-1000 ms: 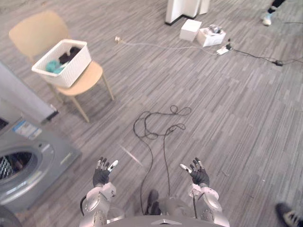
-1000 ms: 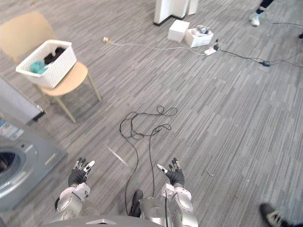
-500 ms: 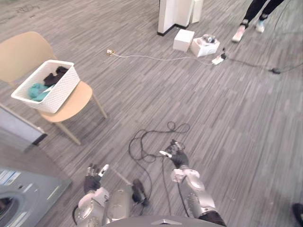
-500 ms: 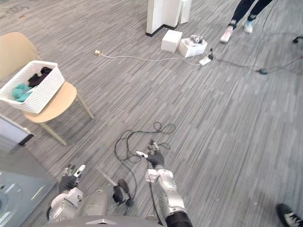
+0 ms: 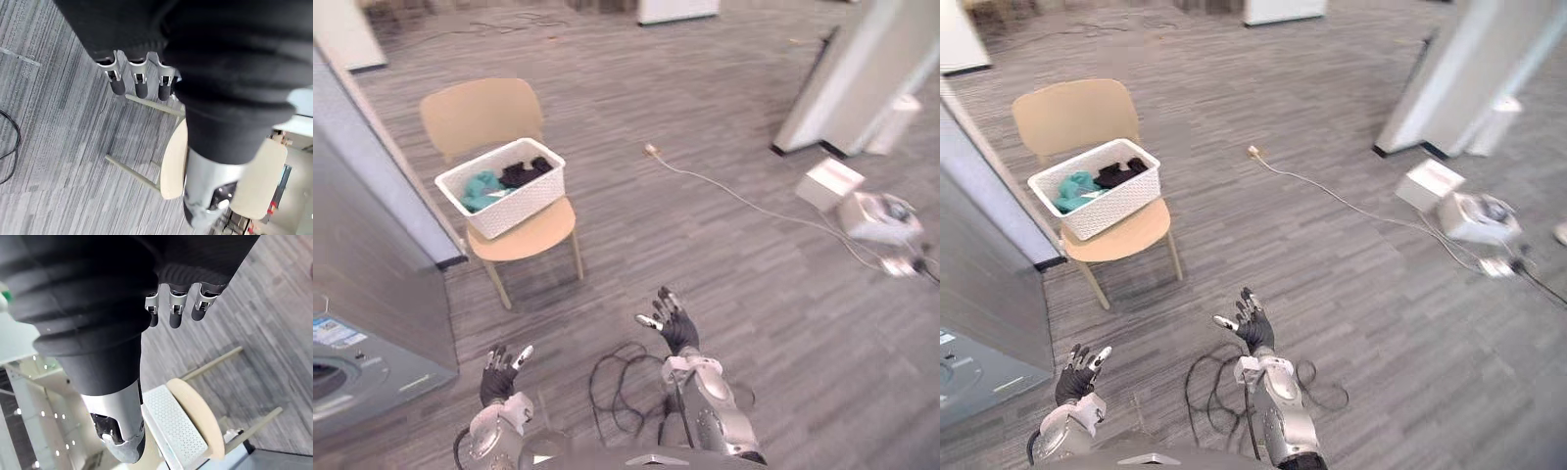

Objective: Pick up the laundry basket with both hands and put the clothes into the washing machine.

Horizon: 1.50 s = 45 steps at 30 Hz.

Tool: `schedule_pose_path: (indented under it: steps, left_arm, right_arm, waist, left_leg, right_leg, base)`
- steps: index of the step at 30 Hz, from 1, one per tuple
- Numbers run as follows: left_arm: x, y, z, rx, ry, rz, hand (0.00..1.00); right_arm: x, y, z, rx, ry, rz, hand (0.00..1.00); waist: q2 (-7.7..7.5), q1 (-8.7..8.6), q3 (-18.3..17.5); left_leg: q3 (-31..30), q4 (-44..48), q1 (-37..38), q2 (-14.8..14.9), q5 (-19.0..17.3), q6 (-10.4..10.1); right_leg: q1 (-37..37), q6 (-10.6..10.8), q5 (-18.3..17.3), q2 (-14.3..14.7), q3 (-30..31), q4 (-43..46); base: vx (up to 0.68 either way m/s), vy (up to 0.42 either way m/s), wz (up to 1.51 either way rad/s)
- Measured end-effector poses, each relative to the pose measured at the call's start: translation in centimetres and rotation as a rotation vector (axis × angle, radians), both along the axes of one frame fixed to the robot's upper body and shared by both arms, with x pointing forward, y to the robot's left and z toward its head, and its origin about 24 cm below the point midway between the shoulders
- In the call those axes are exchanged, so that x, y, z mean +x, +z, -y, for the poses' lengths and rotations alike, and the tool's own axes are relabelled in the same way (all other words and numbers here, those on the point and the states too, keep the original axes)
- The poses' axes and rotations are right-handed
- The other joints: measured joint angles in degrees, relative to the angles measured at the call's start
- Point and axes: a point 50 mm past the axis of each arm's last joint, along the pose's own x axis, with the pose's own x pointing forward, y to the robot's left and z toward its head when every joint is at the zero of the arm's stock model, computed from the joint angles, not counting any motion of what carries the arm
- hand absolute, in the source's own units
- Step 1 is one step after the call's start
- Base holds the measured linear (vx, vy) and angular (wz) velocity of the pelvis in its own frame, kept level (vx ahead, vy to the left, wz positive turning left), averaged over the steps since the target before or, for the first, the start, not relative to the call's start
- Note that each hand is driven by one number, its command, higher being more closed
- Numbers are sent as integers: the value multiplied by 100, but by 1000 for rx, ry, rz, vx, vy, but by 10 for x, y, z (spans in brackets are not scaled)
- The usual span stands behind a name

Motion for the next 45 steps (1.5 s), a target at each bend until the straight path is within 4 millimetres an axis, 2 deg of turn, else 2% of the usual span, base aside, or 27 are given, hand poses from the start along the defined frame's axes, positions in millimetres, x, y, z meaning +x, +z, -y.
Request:
schedule_pose_path:
  steps: [2, 3, 4, 6, 7, 9, 12, 15, 17, 18, 19, 20, 21, 22, 23, 24, 25, 27, 28, 30, 32, 34, 36, 37, 38, 41, 45]
  left_arm:
    - [-6, -2, 1, 0, 2, -17, 0]
    - [-5, 0, 2, -1, -3, -7, 0]
    - [-3, 3, 2, -4, -5, 12, 0]
    - [-6, 2, 2, -5, -10, 7, 0]
    - [-6, 2, 5, -9, -30, 5, 0]
    - [-5, 2, 8, -14, -46, 10, 0]
    - [-3, 3, 8, -14, -49, 16, 0]
    - [-3, 3, 8, -14, -50, 14, 0]
    - [-2, 4, 8, -12, -45, 16, 0]
    - [-2, 4, 7, -9, -39, 14, 0]
    - [-4, 3, 5, -11, -18, 8, 0]
    - [2, 6, 2, -5, -10, 27, 0]
    - [5, 7, 1, -3, -8, 36, 0]
    - [6, 6, -1, 4, -7, 29, 0]
    - [5, 5, -3, 5, -1, 19, 0]
    - [1, 2, -6, 19, 7, -4, 0]
    - [-2, -1, -9, 33, 13, -25, 0]
    - [-8, -3, -16, 51, 25, -47, 0]
    - [-11, -3, -19, 61, 21, -57, 0]
    - [-14, -4, -22, 72, 20, -64, 0]
    - [-13, -4, -23, 75, 17, -64, 0]
    - [-10, -3, -21, 77, 10, -59, 0]
    - [-6, -3, -21, 90, -6, -58, 0]
    - [-5, -3, -21, 100, -16, -55, 0]
    - [-4, -7, -15, 85, -21, -70, 0]
    - [-9, -10, 0, 50, -49, -80, 0]
    - [-9, -10, 1, 47, -54, -77, 0]
  right_arm:
    - [3, 16, 3, -9, 1, 69, 0]
    - [6, 28, 4, -12, 1, 125, 0]
    - [9, 39, 6, -15, -3, 176, 0]
    - [12, 48, 9, -19, -16, 218, 0]
    - [13, 52, 20, -30, -68, 240, 0]
    - [14, 54, 32, -47, -128, 251, 0]
    - [18, 60, 48, -64, -216, 267, 0]
    - [21, 63, 58, -81, -274, 275, 0]
    - [24, 67, 65, -136, -317, 281, 0]
    - [25, 67, 66, -151, -319, 285, 0]
    - [28, 66, 66, -160, -330, 276, 0]
    - [30, 65, 66, -158, -338, 267, 0]
    - [31, 66, 65, -156, -335, 268, 0]
    - [32, 65, 63, -168, -329, 261, 0]
    - [32, 64, 61, -174, -329, 256, 0]
    - [31, 62, 59, -160, -336, 248, 0]
    - [31, 61, 55, -175, -332, 238, 0]
    - [31, 58, 48, -180, -317, 224, 0]
    - [32, 58, 43, -188, -300, 227, 0]
    - [33, 60, 39, -209, -279, 235, 0]
    - [31, 58, 39, -234, -270, 228, 0]
    - [26, 54, 42, -270, -271, 213, 0]
    - [20, 50, 44, -279, -277, 191, 0]
    - [14, 45, 44, -279, -280, 166, 0]
    - [8, 40, 48, -299, -279, 140, 0]
    - [-3, 49, 52, -365, -279, 167, 0]
    - [-4, 59, 54, -418, -270, 207, 0]
  waist:
    - [174, -26, -47]
    - [192, -107, -24]
    - [229, -51, -6]
    - [178, 68, 49]
    - [120, 65, 75]
    - [88, 77, 65]
    - [87, 100, 69]
    - [-20, 144, 140]
    - [-66, 251, 173]
    - [-51, 268, 167]
    - [-86, 299, 156]
    - [-196, 306, 174]
    - [-235, 322, 176]
    - [-310, 353, 212]
    - [-344, 353, 217]
    - [-411, 326, 254]
    - [-417, 262, 257]
    - [-406, 180, 262]
    - [-372, 180, 277]
    - [-362, 94, 276]
    - [-342, -25, 290]
    - [-341, -142, 290]
    - [-395, -174, 264]
    - [-504, -198, 223]
    - [-312, -188, 220]
    - [-64, -96, 85]
    - [-171, -77, 123]
  left_leg:
    - [-204, 415, -108, 316, 28, -95]
    - [-204, 1434, -600, 494, 222, 7]
    - [45, 2474, -1105, 804, 665, 353]
    - [592, 3341, -1541, 1290, 1197, 624]
    - [1093, 3957, -1866, 1485, 1144, 740]
    - [1550, 4060, -2107, 1476, 956, 723]
    - [1873, 2531, -2431, 1090, 690, 431]
    - [1992, 902, -2433, 706, 923, 37]
    - [2043, -138, -2454, 451, 1521, -70]
    - [2056, -335, -2454, 440, 1742, -10]
    - [2153, -105, -2437, 379, 2252, 462]
    - [2181, 411, -2619, 308, 1826, 577]
    - [2194, 671, -2713, 286, 1592, 623]
    - [2237, 996, -2705, 187, 1214, 722]
    - [2265, 1054, -2628, 107, 1069, 766]
    - [2286, 1034, -2335, -85, 845, 838]
    - [2267, 924, -1974, -213, 755, 858]
    - [2230, 487, -1292, -324, 751, 861]
    - [2166, 129, -852, -333, 751, 858]
    - [2064, -181, -494, -336, 747, 846]
    - [1890, -286, -345, -344, 741, 830]
    - [1630, -300, -244, -321, 718, 712]
    - [1424, -206, -170, -327, 581, 478]
    - [1268, -36, -139, -378, 448, 282]
    - [1095, 120, -79, -231, 288, 172]
    - [1035, 98, -22, 154, 264, 100]
    - [942, 91, -16, 335, 312, 24]
  right_leg:
    - [113, -196, -488, 161, -473, 391]
    - [310, -313, -631, 228, -867, 487]
    - [582, -464, -726, 363, -1146, 417]
    - [988, -572, -787, 505, -1442, 173]
    - [1407, -644, -829, 509, -1753, -153]
    - [1697, -717, -837, 490, -2006, -536]
    - [1920, -684, -778, 390, -2431, -1036]
    - [2262, -561, -721, 140, -2706, -1330]
    - [2726, -411, -644, -21, -2830, -1708]
    - [2829, -326, -638, -21, -2803, -1784]
    - [3000, -129, -637, -105, -2699, -1878]
    - [3016, 65, -519, -292, -2566, -1806]
    - [2962, 87, -506, -382, -2450, -1652]
    - [2805, 115, -516, -645, -2197, -1024]
    - [2644, 141, -491, -811, -2040, -517]
    - [2192, 80, -239, -1178, -1656, 805]
    - [1677, -234, -52, -1448, -1347, 2430]
    - [1103, -513, -24, -1585, -1368, 4182]
    - [734, -639, -131, -1475, -1446, 4649]
    - [245, -644, -338, -1269, -1613, 4551]
    - [-150, -595, -635, -983, -1709, 3796]
    - [-331, -529, -754, -418, -1394, 2002]
    - [-308, -483, -477, 53, -647, 663]
    - [-182, -577, 371, 172, -289, -6]
    - [31, -407, 540, 253, -422, -32]
    - [372, -543, 505, 544, -736, -432]
    - [662, -634, 527, 689, -975, -700]
  base:
    - [292, -425, 113]
    - [277, -433, 116]
    - [309, -496, 96]
    - [258, -349, 71]
    - [243, -212, 107]
    - [211, -130, 93]
    - [269, -26, 70]
    - [289, 61, 43]
    - [522, 186, 21]
    - [585, 259, 3]
    - [524, 269, 6]
    - [527, 273, 10]
    - [534, 291, 14]
    - [424, 240, 7]
    - [522, 320, 10]
    - [589, 340, 20]
    - [574, 314, 29]
    - [475, 201, 29]
    - [385, 140, 12]
    - [343, 61, 21]
    - [302, -24, 48]
    - [300, -118, 66]
    - [233, -129, 73]
    - [251, -213, 87]
    - [252, -208, 74]
    - [221, -176, 32]
    - [76, -127, 27]
